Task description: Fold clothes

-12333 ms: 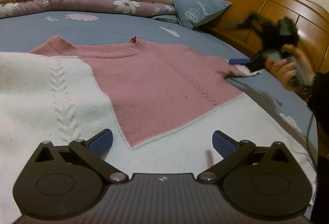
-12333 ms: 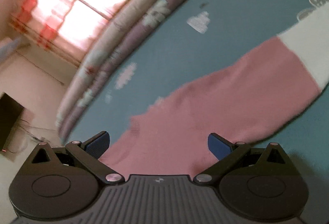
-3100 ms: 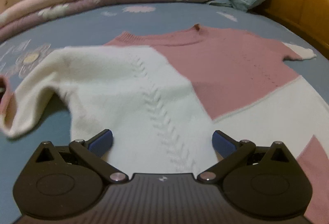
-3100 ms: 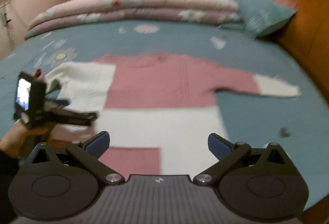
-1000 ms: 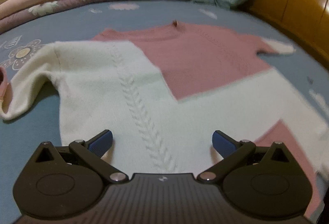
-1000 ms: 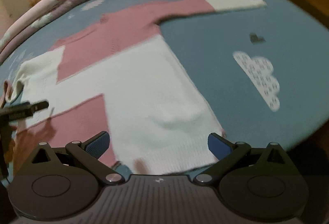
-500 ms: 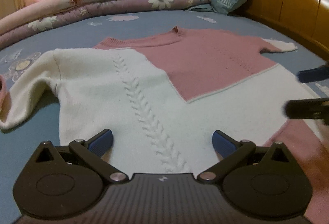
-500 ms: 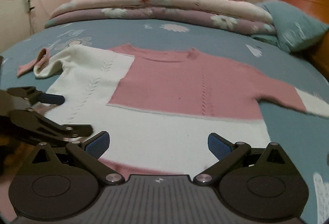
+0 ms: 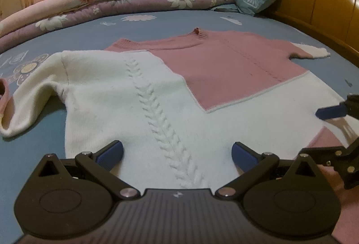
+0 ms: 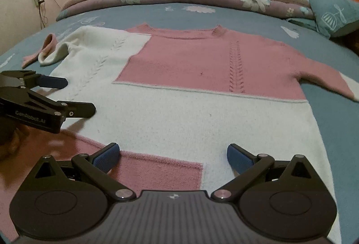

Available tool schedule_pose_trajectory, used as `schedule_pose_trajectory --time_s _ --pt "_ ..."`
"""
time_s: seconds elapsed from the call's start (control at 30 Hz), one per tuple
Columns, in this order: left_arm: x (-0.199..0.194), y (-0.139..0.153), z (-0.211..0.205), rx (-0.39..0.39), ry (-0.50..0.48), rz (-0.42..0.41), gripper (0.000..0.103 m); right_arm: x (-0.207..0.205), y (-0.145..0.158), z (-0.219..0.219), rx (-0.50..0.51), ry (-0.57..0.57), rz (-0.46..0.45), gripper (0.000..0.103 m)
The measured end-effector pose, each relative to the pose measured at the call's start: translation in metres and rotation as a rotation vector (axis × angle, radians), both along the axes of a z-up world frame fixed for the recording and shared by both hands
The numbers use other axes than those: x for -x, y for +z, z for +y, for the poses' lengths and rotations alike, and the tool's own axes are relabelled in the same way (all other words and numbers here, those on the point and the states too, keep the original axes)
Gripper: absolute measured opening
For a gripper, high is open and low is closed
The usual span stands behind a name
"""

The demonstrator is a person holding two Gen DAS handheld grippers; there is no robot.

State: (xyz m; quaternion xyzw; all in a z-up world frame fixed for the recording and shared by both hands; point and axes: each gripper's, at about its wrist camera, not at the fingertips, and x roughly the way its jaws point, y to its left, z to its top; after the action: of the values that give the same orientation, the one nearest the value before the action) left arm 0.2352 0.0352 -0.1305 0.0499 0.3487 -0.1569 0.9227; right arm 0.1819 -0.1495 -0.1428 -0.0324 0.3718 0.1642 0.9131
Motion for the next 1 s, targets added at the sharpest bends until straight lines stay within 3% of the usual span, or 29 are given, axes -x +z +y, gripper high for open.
schedule_pose_trajectory --time_s 0.37,0.57,0.67,0.77,0.87,0.93,1.0 --pt "-0.004 0.002 -0.006 -0.001 0.079 0.024 0.103 -0.005 -0.001 -0.001 -0.018 -0.012 0.027 0.103" --pt "-0.008 0.012 -0.012 -0.061 0.101 0.071 0.102 -0.006 -0.002 0.003 0.014 -0.002 0.026 0.103" --pt "0.001 0.032 -0.006 -0.158 0.119 -0.037 0.101 -0.006 -0.001 0.002 0.009 0.001 0.031 0.103" --pt "0.005 0.056 0.022 -0.262 0.161 -0.120 0.099 -0.006 -0.001 0.000 0.002 0.004 0.034 0.103" --pt "-0.001 0.072 0.073 -0.327 0.264 -0.143 0.099 -0.004 -0.002 0.001 0.016 0.012 0.026 0.103" --pt "-0.009 0.074 0.111 -0.378 0.360 -0.137 0.092 -0.002 -0.003 0.003 0.027 0.018 0.018 0.103" --pt "-0.017 0.070 0.150 -0.421 0.451 -0.122 0.075 -0.001 -0.004 0.003 0.034 0.025 0.010 0.103"
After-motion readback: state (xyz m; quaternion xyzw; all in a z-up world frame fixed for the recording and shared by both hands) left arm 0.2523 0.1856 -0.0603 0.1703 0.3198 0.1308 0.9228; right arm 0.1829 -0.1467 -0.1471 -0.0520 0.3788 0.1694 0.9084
